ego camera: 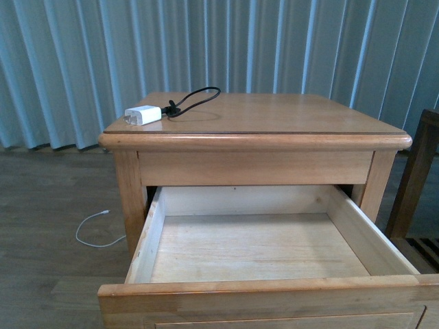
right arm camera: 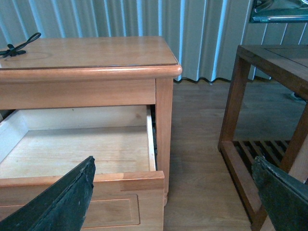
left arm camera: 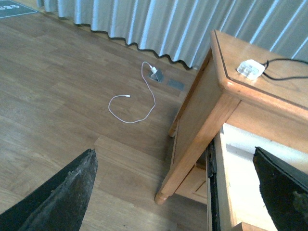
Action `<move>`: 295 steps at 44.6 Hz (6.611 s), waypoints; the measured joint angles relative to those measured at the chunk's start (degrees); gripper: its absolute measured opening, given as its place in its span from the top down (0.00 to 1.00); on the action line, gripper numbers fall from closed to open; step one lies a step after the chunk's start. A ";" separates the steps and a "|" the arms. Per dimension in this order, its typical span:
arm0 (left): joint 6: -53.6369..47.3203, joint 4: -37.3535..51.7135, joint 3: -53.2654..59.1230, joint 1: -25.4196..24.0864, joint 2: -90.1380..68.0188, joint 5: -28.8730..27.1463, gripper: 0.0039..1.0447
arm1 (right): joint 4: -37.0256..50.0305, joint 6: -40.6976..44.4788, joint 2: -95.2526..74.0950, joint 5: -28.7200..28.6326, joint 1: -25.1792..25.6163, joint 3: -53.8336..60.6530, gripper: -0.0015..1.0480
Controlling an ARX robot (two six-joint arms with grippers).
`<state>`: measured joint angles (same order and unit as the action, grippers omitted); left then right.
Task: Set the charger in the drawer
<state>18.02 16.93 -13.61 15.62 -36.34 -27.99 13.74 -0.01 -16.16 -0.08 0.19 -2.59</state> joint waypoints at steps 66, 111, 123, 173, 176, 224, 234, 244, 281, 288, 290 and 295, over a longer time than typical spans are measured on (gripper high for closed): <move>-26.38 9.40 -67.23 -2.10 -80.54 14.29 0.06 | 0.00 0.00 0.00 0.00 -0.02 0.02 0.08; -26.84 13.05 -55.19 0.90 -70.82 17.40 0.62 | 0.00 0.00 0.00 0.00 0.00 0.02 0.08; -27.67 11.52 -44.83 7.21 -58.99 20.65 0.62 | 0.00 0.00 0.00 0.00 0.00 0.02 0.08; -29.07 11.56 -49.64 12.26 -82.27 23.41 0.58 | 0.00 0.00 0.00 0.00 0.00 0.02 0.08; -28.92 11.56 -49.94 12.26 -82.93 23.19 0.45 | 0.00 0.00 0.00 0.00 -0.02 0.02 0.08; -20.70 15.67 -28.70 5.97 -42.82 8.20 0.06 | 0.00 0.00 0.00 0.02 0.00 0.02 0.08; -20.59 9.99 -22.12 8.94 -22.67 -0.39 0.06 | 0.00 -0.02 0.00 0.02 0.00 0.02 0.08; -20.70 3.54 -16.98 16.35 -4.02 -14.23 0.06 | 0.00 0.00 0.00 0.02 0.00 0.02 0.08; -17.81 -11.52 1.57 -2.89 18.32 15.85 0.96 | 0.00 0.00 0.00 0.02 -0.02 0.02 0.08; -17.92 -11.28 4.90 -6.75 21.49 19.54 0.96 | 0.00 0.00 0.00 0.02 -0.02 0.02 0.08; -17.90 -11.30 5.81 -8.50 22.51 21.27 0.96 | 0.00 0.00 0.00 0.02 -0.02 0.02 0.08; -17.92 -11.47 7.08 -14.27 24.33 27.39 0.96 | 0.00 0.00 0.00 0.02 -0.02 0.02 0.08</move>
<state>0.10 5.45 -6.52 1.34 -12.01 -0.60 13.74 -0.01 -16.16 -0.05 0.16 -2.57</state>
